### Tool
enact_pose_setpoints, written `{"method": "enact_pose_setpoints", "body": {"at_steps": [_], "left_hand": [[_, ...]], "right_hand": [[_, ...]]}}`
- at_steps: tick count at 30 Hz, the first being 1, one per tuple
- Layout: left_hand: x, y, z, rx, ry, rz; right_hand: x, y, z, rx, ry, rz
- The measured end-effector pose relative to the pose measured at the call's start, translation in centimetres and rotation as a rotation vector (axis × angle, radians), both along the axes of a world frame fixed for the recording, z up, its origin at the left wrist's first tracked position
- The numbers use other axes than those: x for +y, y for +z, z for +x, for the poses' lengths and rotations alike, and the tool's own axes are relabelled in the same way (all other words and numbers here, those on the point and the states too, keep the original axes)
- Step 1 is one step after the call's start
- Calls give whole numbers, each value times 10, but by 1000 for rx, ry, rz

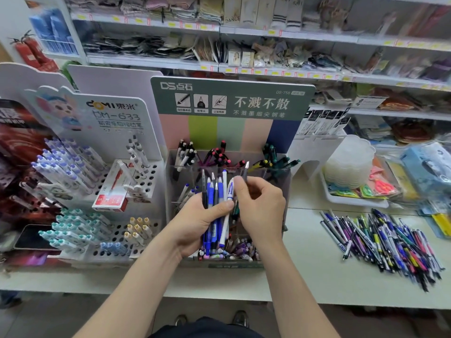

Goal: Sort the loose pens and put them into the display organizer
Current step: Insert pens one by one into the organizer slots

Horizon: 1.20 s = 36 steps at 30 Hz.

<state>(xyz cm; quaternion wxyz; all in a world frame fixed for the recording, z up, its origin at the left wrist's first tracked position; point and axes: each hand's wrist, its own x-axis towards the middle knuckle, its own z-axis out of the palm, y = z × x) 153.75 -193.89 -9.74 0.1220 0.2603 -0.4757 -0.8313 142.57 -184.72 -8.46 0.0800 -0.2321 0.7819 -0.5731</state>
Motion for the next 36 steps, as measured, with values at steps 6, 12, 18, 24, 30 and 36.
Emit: {"method": "enact_pose_setpoints", "body": {"at_steps": [6,12,18,24,30,36], "left_hand": [[9,3,-12,6,0,115],[14,6,-29,20,12,196],[21,12,-40,39,-10,222],[26,10,-42,66,-2,261],[27,14,-35,51,-51,95],[23,14,-29,6,-84,-7]], "right_hand": [[19,8,-46,168,-120,-54],[35,30,-111,334,-189,407],[29,50,-143,508,-27,439],[4,22,-157,462,202,521],[19,4,-111,693,-124,201],[23,2,-47,-185,311,195]]}}
